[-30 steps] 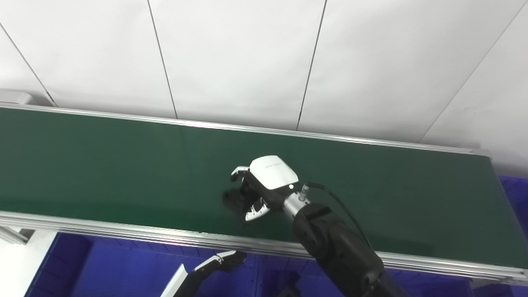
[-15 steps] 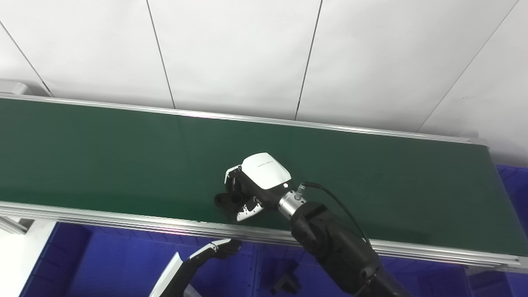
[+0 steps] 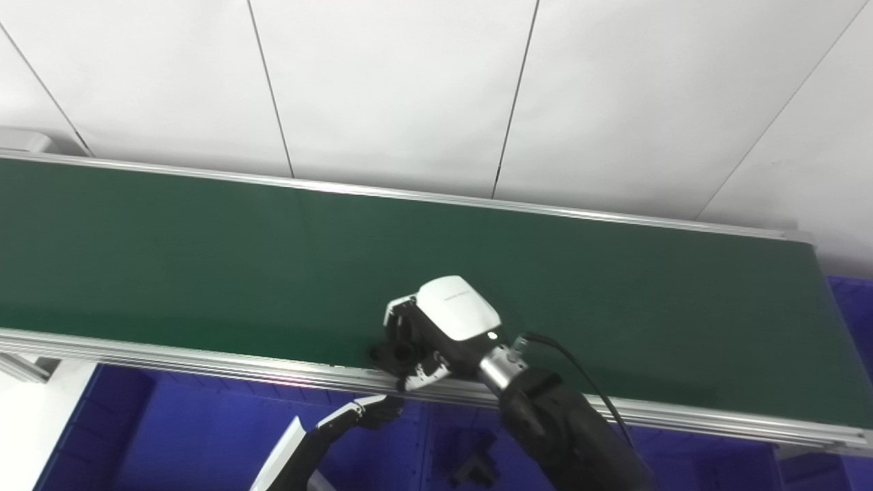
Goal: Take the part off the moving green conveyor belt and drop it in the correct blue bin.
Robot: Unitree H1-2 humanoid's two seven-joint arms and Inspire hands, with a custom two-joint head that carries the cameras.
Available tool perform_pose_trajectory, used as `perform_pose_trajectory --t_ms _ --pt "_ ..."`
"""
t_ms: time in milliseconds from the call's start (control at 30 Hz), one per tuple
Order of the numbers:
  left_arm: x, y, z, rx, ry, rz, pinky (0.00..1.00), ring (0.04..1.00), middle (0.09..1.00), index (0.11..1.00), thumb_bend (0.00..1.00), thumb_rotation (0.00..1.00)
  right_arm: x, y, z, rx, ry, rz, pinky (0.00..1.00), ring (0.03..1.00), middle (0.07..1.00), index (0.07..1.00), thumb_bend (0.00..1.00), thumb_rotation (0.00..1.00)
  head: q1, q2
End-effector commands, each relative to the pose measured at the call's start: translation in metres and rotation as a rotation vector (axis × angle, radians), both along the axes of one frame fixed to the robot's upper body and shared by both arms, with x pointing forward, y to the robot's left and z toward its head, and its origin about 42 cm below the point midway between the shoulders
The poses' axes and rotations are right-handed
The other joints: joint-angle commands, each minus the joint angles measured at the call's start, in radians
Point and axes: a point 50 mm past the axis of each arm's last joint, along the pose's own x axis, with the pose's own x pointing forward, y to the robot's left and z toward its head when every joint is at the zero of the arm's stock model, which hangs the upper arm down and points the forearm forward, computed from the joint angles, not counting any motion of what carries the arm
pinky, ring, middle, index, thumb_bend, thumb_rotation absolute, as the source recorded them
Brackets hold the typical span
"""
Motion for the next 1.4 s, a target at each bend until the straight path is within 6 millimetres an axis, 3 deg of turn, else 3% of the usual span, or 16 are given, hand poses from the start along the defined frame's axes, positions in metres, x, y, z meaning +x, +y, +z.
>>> perform_pose_trajectory --t_ms 0,333,633,833,900,1000,1067,1200,1367 --pt "-0.002 0.000 0.009 -0.030 -0.035 -0.007 0.72 0.758 0.773 0.787 0.78 0.59 0.010 -0.002 0.035 0.077 -0.060 -0.043 0.28 0.357 0.482 0.493 0.52 0.00 -0.002 0.001" --pt "-0.003 0.001 0.011 -0.025 -0.037 -0.014 0.73 0.759 0.775 0.791 0.78 0.60 -0.007 -0.038 0.080 0.199 -0.085 -0.135 0.29 0.351 0.479 0.492 0.52 0.00 -0.003 0.017" --pt "-0.005 0.001 0.014 -0.033 -0.036 -0.003 0.71 0.748 0.767 0.783 0.79 0.58 -0.037 -0.068 0.083 0.282 -0.100 -0.173 0.19 0.250 0.472 0.491 0.52 0.00 -0.022 0.029" --pt "-0.003 0.005 0.020 -0.055 -0.039 0.006 0.74 0.773 0.783 0.797 0.78 0.55 -0.073 -0.089 0.072 0.305 -0.017 -0.215 0.23 0.311 0.476 0.492 0.52 0.00 -0.079 0.072" --pt "0.000 0.007 0.022 -0.067 -0.040 0.011 0.77 0.787 0.792 0.801 0.77 0.54 -0.087 -0.094 0.066 0.308 0.007 -0.237 0.19 0.250 0.472 0.492 0.52 0.00 -0.098 0.086" --pt "0.006 0.013 0.025 -0.076 -0.044 0.013 0.79 0.795 0.792 0.803 0.76 0.54 -0.111 -0.101 0.050 0.311 0.062 -0.268 0.17 0.238 0.471 0.492 0.52 0.00 -0.123 0.106" --pt "0.010 0.016 0.027 -0.072 -0.050 0.011 0.76 0.782 0.788 0.799 0.76 0.54 -0.123 -0.104 0.040 0.313 0.100 -0.283 0.22 0.302 0.476 0.492 0.52 0.00 -0.128 0.116" --pt "0.017 0.019 0.032 -0.047 -0.086 0.010 0.73 0.760 0.774 0.787 0.77 0.57 -0.141 -0.113 0.020 0.293 0.166 -0.324 0.27 0.359 0.482 0.492 0.52 0.00 -0.123 0.133" --pt "0.020 0.020 0.031 -0.055 -0.077 0.008 0.73 0.763 0.776 0.782 0.78 0.57 -0.151 -0.122 -0.009 0.273 0.233 -0.348 0.24 0.324 0.479 0.492 0.52 0.00 -0.108 0.131"
